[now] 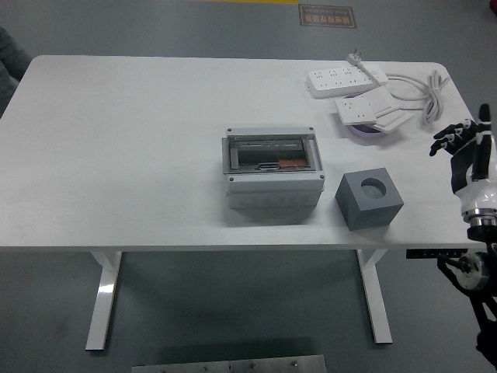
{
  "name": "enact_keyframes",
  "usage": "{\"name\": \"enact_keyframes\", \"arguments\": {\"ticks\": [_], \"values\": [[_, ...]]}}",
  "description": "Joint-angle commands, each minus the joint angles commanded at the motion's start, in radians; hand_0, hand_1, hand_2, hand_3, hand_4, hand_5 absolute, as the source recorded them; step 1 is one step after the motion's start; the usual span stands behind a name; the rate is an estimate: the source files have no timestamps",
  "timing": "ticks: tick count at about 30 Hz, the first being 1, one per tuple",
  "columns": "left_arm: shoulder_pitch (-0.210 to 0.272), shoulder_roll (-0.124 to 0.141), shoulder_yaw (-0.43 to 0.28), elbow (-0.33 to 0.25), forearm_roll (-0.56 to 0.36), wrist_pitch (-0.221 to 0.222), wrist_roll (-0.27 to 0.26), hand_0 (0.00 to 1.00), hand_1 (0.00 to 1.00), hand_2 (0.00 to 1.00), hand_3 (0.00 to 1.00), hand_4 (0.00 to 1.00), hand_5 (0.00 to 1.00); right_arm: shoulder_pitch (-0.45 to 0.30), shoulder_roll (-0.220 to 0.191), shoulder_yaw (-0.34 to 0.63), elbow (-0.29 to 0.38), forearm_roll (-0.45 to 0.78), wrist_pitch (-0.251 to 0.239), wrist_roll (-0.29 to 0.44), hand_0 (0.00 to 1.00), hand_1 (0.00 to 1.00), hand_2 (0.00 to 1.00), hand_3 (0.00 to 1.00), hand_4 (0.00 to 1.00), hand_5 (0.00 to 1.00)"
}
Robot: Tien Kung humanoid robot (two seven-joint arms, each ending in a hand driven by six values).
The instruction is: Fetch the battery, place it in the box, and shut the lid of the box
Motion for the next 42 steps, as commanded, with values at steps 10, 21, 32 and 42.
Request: {"name": "enact_keyframes", "arguments": {"ticks": [10,21,32,42], "values": [[0.01,-0.004,0.001,0.002,0.012,-0.008,-0.004,0.632,0.698,0.573,0.541,0.5,0.002,0.006,-0.004,0.025,0.035,0.073,-0.033,-0.02,0.661,0.666,0.683,0.714,0.955,0.728],[0.023,-0.005,-0.01,0.003,0.035,-0.014,-0.004,0.632,0.698,0.573,0.541,0.5,0.002,0.084,0.049,0.035,0.021,-0.251,-0.092,-0.195,0.819,0.764,0.76,0.758,0.946,0.96],[0.024,-0.009,-0.013,0.004,0.045,-0.021,0.001,0.632,0.698,0.573,0.541,0.5,0.002,0.117,0.039,-0.105,0.045,-0.349,-0.14,-0.264,0.974,0.879,0.862,0.869,0.967,0.998],[0.023,-0.018,-0.003,0.004,0.028,-0.014,0.0,0.632,0.698,0.573,0.541,0.5,0.002,0.034,-0.055,-0.138,0.199,-0.067,0.066,-0.327,0.998,0.885,0.832,0.847,0.831,0.998]]}}
